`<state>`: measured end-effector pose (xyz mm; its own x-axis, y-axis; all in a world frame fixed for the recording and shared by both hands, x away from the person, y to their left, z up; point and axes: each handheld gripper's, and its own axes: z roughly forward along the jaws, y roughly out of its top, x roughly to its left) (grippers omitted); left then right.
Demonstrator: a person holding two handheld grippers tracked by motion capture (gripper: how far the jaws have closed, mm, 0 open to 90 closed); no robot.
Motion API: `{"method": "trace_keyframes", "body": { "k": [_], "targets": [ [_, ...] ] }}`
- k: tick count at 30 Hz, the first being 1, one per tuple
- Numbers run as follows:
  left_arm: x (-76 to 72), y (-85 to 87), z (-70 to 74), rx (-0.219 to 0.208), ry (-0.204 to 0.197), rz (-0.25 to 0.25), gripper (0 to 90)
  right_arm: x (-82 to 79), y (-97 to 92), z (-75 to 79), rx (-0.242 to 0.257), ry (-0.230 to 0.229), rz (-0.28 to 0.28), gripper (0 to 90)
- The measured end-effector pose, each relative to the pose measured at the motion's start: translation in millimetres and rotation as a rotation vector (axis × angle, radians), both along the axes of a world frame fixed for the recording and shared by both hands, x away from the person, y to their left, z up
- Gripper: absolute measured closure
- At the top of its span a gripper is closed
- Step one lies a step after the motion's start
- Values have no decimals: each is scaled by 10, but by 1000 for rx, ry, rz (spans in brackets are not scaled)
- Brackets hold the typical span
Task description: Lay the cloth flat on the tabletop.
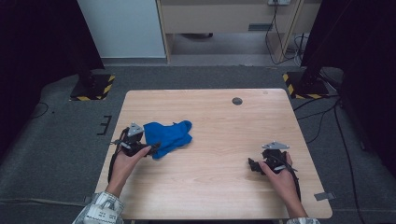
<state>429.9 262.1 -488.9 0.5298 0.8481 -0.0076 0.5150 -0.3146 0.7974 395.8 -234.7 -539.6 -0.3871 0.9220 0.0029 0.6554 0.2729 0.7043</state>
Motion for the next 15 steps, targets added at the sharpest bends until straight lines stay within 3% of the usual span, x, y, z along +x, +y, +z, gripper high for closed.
{"method": "trace_keyframes", "body": {
  "k": [15],
  "targets": [
    [249,-302,-122,61,61,-29,57,-2,1,0,-1,-1,0,5]
  ]
}}
